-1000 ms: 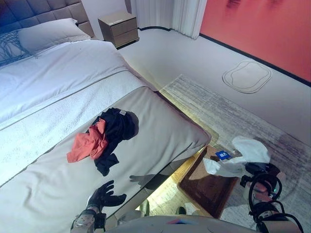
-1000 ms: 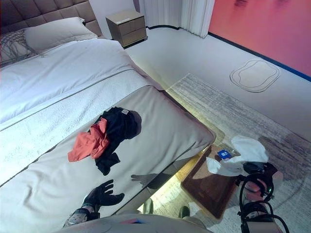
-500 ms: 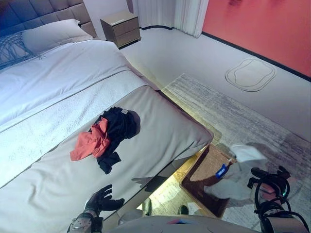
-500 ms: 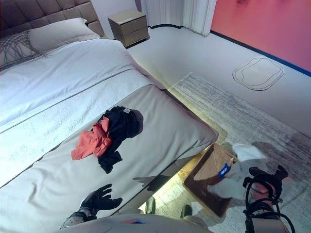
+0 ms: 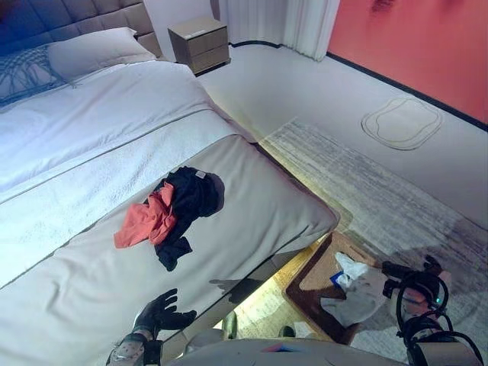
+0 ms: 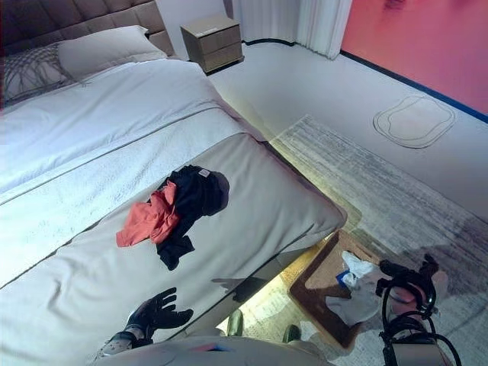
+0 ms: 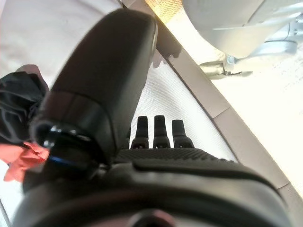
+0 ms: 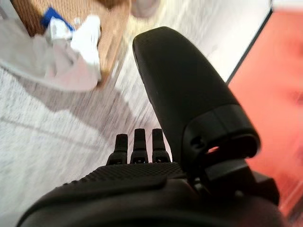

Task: Pick up the clothes from the bed and place them into the basket

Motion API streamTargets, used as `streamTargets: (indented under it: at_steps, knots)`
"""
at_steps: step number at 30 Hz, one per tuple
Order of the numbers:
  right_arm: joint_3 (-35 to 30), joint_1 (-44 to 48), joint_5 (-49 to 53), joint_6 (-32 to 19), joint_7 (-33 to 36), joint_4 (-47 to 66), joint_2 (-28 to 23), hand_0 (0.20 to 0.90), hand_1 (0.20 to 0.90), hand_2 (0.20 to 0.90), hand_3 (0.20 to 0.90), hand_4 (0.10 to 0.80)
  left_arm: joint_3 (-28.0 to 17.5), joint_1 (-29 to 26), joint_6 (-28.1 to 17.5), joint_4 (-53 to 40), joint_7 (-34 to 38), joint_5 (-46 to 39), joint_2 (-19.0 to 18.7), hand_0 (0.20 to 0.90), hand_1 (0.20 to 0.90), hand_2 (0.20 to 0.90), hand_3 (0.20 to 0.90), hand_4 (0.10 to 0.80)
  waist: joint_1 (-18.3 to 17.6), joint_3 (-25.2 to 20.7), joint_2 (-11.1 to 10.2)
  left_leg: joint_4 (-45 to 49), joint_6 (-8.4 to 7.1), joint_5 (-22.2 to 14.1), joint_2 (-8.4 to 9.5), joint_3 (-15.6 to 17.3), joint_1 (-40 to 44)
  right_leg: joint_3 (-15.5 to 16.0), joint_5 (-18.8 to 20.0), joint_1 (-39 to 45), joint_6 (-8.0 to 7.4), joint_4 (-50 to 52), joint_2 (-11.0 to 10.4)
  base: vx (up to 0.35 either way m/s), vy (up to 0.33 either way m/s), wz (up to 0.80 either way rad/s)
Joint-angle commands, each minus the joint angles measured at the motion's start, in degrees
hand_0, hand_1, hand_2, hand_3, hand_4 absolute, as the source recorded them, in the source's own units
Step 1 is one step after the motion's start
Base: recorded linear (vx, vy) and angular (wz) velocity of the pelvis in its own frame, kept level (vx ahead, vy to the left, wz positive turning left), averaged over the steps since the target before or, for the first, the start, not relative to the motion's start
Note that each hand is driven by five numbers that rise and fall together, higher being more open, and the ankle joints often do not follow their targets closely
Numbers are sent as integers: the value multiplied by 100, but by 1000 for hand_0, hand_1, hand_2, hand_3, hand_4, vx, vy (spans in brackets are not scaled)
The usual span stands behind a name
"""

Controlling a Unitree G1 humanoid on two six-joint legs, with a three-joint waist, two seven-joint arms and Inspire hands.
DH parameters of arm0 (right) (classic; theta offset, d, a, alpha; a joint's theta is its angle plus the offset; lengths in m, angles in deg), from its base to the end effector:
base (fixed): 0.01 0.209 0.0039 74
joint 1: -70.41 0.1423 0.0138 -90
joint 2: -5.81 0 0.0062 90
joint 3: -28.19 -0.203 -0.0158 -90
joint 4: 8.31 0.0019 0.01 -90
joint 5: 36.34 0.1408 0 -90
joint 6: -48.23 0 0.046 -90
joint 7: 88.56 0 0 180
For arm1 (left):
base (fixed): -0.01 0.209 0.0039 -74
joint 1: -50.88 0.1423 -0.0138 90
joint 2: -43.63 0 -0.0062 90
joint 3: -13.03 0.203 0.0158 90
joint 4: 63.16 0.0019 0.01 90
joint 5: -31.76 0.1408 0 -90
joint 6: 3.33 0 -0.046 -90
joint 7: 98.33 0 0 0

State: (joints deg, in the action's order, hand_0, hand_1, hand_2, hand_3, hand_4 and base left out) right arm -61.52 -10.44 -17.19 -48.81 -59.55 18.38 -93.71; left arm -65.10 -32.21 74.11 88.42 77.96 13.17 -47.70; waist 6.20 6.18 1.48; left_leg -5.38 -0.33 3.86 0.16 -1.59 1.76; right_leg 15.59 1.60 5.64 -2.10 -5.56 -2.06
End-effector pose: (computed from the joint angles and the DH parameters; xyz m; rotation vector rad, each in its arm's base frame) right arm 0.1584 -0.3037 -0.0772 -0.3052 0.7142 -0.8494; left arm 0.0600 0.2427 -0.1272 0.0687 0.9771 0.1056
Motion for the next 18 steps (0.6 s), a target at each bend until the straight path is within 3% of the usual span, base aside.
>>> streamTargets:
  at_steps: [1, 3, 4, 5, 6, 7, 9, 11, 14, 16, 18]
  knots:
    - [288, 375, -518, -337, -59, 530, -147, 900, 900, 900, 900, 800, -101, -122, -344, -24, 134, -167, -70, 900, 900, 900, 900, 800, 307, -46, -164, 38, -320, -93, -344, -9, -28, -83, -236, 157, -66, 219, -92, 4, 23, 22]
    - [406, 446, -613, -343, -83, 670, -167, 900, 900, 900, 900, 800, -153, -115, -360, 1, 163, -131, -47, 900, 900, 900, 900, 800, 368, -13, -177, 38, -368, -52, -379, 80, -55, 17, -247, 180, -56, 223, -88, -7, 57, 18]
    - [440, 475, -696, -328, -69, 825, -223, 900, 900, 900, 900, 800, -187, -159, -341, 24, 132, -47, -46, 900, 900, 900, 900, 800, 341, 36, -185, 139, -423, -17, -464, 520, -61, 213, -262, 185, -49, 295, -119, -22, 87, 20]
    - [435, 469, -734, -298, -65, 896, -247, 900, 900, 900, 900, 800, -198, -184, -317, 18, 116, 5, -47, 900, 900, 900, 900, 800, 309, 61, -189, 209, -444, 0, -502, 744, -60, 293, -269, 187, -47, 335, -141, -53, 137, 43]
    - [375, 424, -795, -306, -64, 1034, -316, 900, 900, 900, 900, 800, -207, -275, -233, -5, 74, 114, -59, 900, 900, 900, 900, 800, 220, 136, -213, 532, -509, -2, -600, 1328, -199, 523, -277, 207, -47, 439, -209, -54, 174, 96]
    - [351, 397, -919, -446, -211, 1100, -412, 900, 900, 900, 900, 800, -196, -408, -117, -12, 86, 141, -49, 900, 900, 900, 900, 800, 172, 204, -226, 624, -532, 60, -661, 1700, -410, 728, -304, 228, -71, 570, -278, -43, 230, 152]
    - [404, 448, -907, -583, -454, 1109, -503, 900, 900, 900, 900, 800, -205, -441, -90, 14, 122, 106, -32, 900, 900, 900, 900, 800, 204, 259, -219, 627, -505, 57, -615, 1653, -493, 772, -394, 238, -95, 724, -346, 22, 198, 152]
    - [510, 655, -1117, -538, -795, 1084, -667, 900, 900, 900, 900, 800, -267, -383, -90, 39, 136, 87, -37, 900, 900, 900, 900, 800, 280, 225, -200, 360, -435, 107, -513, 1636, -399, 770, -483, 312, -149, 808, -387, 101, 214, 61]
    - [666, 841, -1341, -359, -1265, 1040, -856, 900, 900, 900, 900, 800, -378, -242, -73, -27, 131, -25, -128, 900, 900, 900, 900, 800, 352, 69, -190, 102, -187, 21, -293, 1555, -139, 761, -493, 292, -259, 1272, -534, 139, 262, 18]
    - [779, 841, -1614, -363, -1462, 949, -911, 900, 900, 900, 900, 800, -426, -265, -8, -73, 20, -9, -273, 900, 900, 900, 900, 800, 314, -9, -229, 53, 67, -71, -76, 1518, -22, 552, -57, -102, -544, 2499, -920, 151, 320, 43]
    - [830, 735, -1796, -324, -1387, 997, -963, 900, 900, 900, 900, 800, -396, -342, 55, -131, 21, -53, -357, 900, 900, 900, 900, 800, 212, 49, -122, 38, 193, -130, -72, 1331, 35, 107, 454, -789, -645, 3821, -1214, 91, 203, 54]
